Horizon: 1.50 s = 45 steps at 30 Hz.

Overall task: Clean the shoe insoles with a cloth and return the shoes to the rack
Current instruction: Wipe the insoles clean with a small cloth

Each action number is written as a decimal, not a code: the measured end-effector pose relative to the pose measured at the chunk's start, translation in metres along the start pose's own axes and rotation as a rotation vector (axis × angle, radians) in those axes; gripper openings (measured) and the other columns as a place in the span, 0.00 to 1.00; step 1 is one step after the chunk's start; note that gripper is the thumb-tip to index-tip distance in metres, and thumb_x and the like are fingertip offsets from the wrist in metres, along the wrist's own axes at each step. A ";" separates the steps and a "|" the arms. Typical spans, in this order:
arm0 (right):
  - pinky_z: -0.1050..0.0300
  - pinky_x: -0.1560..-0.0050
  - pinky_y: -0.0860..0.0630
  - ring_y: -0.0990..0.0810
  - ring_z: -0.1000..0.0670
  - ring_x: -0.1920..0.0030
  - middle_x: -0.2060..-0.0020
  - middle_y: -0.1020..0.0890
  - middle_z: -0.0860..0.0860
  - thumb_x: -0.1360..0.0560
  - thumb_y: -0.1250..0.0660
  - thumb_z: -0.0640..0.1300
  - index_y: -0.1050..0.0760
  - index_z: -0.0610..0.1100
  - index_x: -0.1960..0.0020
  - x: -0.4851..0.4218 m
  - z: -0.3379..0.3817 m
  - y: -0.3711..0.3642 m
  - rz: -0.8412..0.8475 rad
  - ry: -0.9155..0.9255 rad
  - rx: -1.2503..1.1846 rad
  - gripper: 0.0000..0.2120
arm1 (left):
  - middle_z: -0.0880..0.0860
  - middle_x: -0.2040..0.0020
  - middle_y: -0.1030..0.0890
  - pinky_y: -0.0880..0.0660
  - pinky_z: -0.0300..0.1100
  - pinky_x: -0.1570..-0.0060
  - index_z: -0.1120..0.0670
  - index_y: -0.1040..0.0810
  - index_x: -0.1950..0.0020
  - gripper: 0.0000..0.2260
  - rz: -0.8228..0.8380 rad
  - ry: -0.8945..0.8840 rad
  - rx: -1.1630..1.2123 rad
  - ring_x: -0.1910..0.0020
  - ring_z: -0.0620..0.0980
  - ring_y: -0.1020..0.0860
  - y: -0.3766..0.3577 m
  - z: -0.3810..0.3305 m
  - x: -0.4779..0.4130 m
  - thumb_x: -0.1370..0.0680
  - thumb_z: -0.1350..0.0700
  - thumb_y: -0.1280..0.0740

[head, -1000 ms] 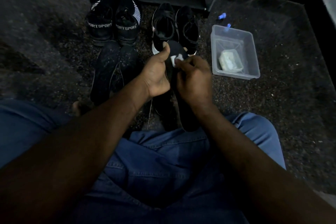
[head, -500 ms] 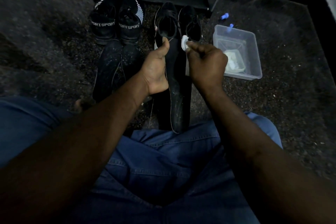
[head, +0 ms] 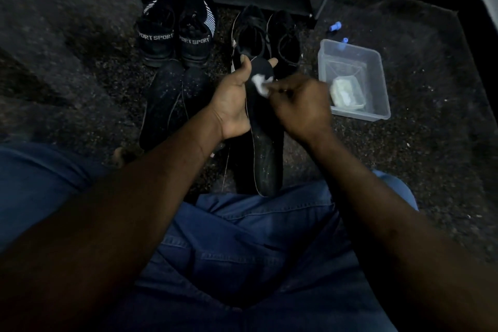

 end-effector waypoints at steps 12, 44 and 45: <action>0.48 0.56 0.21 0.18 0.39 0.56 0.59 0.16 0.44 0.27 0.35 0.46 0.12 0.47 0.49 0.020 0.029 -0.033 0.124 0.245 0.183 0.14 | 0.54 0.32 0.21 0.22 0.48 0.39 0.53 0.31 0.21 0.30 -0.071 -0.020 0.010 0.42 0.52 0.17 0.009 -0.003 -0.001 0.14 0.37 0.53; 0.43 0.56 0.22 0.20 0.38 0.55 0.57 0.18 0.45 0.21 0.38 0.47 0.14 0.47 0.44 0.001 0.010 -0.015 -0.092 0.159 0.205 0.15 | 0.58 0.39 0.16 0.17 0.48 0.46 0.57 0.22 0.30 0.31 -0.068 0.028 -0.054 0.42 0.55 0.17 0.002 0.003 0.002 0.15 0.36 0.50; 0.44 0.57 0.22 0.20 0.39 0.55 0.57 0.18 0.45 0.21 0.36 0.45 0.14 0.47 0.43 0.010 0.013 -0.021 -0.069 0.195 0.184 0.14 | 0.58 0.40 0.16 0.18 0.48 0.46 0.59 0.21 0.33 0.32 -0.073 0.024 -0.051 0.42 0.56 0.17 0.006 0.001 0.000 0.15 0.35 0.51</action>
Point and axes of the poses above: each hand's wrist, its own x-axis away from the middle knuckle, its own y-axis out of the back of the hand, z = x × y, the point moved 10 cm from there along -x, towards the middle knuckle
